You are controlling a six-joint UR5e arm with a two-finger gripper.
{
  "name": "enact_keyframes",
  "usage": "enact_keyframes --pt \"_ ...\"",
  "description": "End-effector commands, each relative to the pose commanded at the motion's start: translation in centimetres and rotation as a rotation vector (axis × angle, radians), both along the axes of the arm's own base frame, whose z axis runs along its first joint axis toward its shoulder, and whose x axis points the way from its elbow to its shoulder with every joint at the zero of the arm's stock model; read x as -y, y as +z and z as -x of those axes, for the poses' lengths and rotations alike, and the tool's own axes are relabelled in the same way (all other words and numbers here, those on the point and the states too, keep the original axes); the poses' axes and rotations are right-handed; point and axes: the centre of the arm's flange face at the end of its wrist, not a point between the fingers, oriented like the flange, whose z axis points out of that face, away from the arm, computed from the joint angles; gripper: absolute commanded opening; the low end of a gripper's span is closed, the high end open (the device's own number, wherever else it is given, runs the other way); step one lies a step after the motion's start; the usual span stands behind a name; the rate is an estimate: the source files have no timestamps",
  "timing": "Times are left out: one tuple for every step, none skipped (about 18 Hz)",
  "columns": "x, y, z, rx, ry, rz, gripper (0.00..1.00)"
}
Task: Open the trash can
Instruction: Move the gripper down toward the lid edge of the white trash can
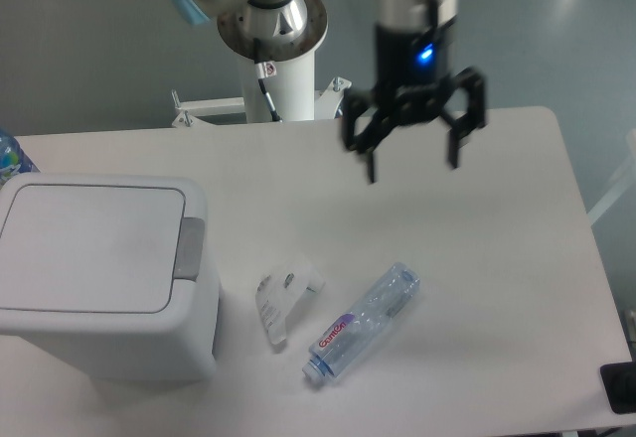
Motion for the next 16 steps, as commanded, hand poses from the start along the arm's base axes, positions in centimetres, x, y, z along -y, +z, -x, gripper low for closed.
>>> enact_keyframes --pt "-0.4 -0.3 -0.3 0.041 -0.002 -0.028 1.00" --pt "-0.9 -0.7 -0.5 0.081 -0.006 -0.051 1.00" --pt "-1.2 -1.0 -0.7 0.117 -0.005 -0.073 1.00" --pt "-1.5 -1.5 -0.9 0.149 0.003 -0.085 1.00" --pt "-1.8 -2.0 -1.0 0.176 0.008 -0.090 1.00" --pt "-2.3 -2.1 -1.4 0.198 0.002 -0.103 1.00" --pt "-2.7 -2.5 -1.6 0.221 -0.003 -0.111 1.00" --pt "-2.8 -2.7 -1.6 0.237 -0.002 -0.116 1.00" --pt "-2.9 -2.9 -1.7 0.241 -0.003 -0.114 1.00" --pt "-3.2 -3.2 -2.0 0.245 -0.010 -0.111 1.00" --pt "-3.6 -3.4 -2.4 0.249 -0.018 -0.106 1.00" --pt "-3.9 -3.7 -2.6 0.254 -0.023 -0.103 1.00" --pt "-4.1 -3.9 -2.8 0.257 -0.026 -0.100 1.00" --pt "-4.2 -4.0 -2.9 0.259 -0.027 -0.098 1.00" --pt "-4.6 -4.5 -3.1 0.266 -0.032 -0.092 1.00" --pt "-5.0 -4.8 -3.5 0.270 -0.042 -0.087 1.00"
